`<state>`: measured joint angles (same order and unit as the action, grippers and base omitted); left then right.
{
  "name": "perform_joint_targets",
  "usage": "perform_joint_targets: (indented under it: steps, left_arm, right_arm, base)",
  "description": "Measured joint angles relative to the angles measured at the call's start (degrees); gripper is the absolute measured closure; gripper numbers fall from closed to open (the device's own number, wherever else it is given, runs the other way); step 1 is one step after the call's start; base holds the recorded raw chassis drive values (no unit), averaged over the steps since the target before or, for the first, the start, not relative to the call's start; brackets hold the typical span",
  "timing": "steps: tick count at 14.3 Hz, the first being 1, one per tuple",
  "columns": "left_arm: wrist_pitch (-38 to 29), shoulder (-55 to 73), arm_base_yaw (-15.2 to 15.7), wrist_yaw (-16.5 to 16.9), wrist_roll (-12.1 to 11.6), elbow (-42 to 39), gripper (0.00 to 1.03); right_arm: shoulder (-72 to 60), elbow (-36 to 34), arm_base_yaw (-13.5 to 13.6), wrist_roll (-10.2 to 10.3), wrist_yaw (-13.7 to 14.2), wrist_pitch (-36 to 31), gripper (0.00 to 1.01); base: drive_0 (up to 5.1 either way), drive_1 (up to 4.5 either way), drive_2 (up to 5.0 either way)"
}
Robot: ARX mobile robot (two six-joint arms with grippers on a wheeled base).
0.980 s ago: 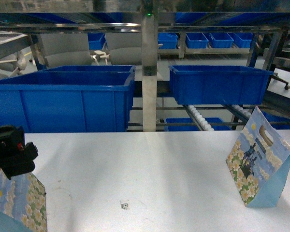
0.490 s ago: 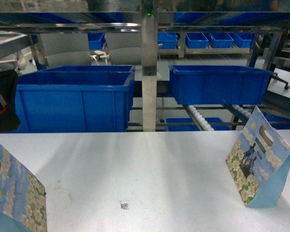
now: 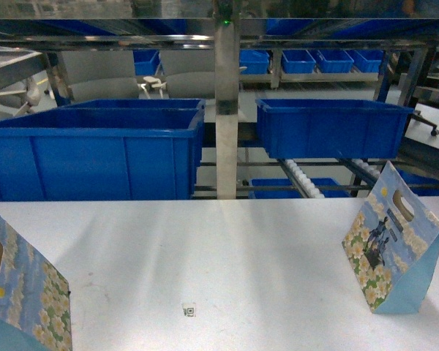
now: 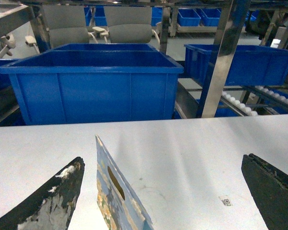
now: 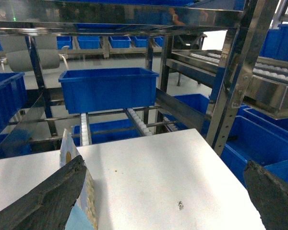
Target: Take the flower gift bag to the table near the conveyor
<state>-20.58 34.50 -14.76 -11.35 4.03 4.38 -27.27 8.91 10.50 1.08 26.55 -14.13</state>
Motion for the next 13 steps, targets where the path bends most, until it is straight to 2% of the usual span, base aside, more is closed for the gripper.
perform_joint_targets:
  steps: [1, 4, 5, 8, 9, 10, 11, 12, 13]
  left_arm:
    - [3.39, -3.87, -0.46, -0.26, 0.0, -0.72, 0.05]
    - [14.95, -14.29, -4.33, -3.67, -0.04, -1.31, 0.05]
    - [13.84, -14.01, -5.92, -5.53, -0.74, -1.31, 0.05]
    - [12.37, -12.44, -6.67, -5.86, -2.62, -0.94, 0.05]
    - [9.44, -12.17, -6.73, -6.91, -3.04, -1.57, 0.07]
    - [2.51, -13.66, -5.18, -7.52, -3.17, -3.54, 0.21]
    - [2.89, -16.68, -2.23, -5.84, -3.17, -3.54, 0.34]
    - [4.92, -19.56, 0.52, -3.23, -3.17, -3.54, 0.48]
    - [7.32, -20.94, 2.56, -1.25, -3.17, -3.54, 0.61]
  right_arm:
    - [0.0, 0.0, 0.0, 0.0, 0.0, 0.0, 0.03]
    - [0.0, 0.0, 0.0, 0.0, 0.0, 0.0, 0.03]
    - [0.0, 0.0, 0.0, 0.0, 0.0, 0.0, 0.03]
    - [0.0, 0.0, 0.0, 0.0, 0.0, 0.0, 0.03]
    - [0.59, -0.85, -1.57, -0.2, -5.29, -3.08, 0.08]
    - [3.41, -2.45, -8.55, -0.68, -17.77, -3.43, 0.23]
    - [4.96, -3.34, -11.28, -0.7, -23.3, -2.8, 0.36]
    - [6.23, -4.28, -10.64, -0.74, -26.58, -1.97, 0.51]
    - [7.61, -5.03, -10.19, -0.87, -26.62, -1.18, 0.63]
  base:
    - [0.0, 0.0, 0.0]
    - [0.0, 0.0, 0.0]
    - [0.0, 0.0, 0.0]
    - [0.0, 0.0, 0.0]
    - [0.0, 0.0, 0.0]
    - [0.0, 0.0, 0.0]
    - [0.0, 0.0, 0.0]
    - [0.0, 0.0, 0.0]
    - [0.0, 0.0, 0.0]
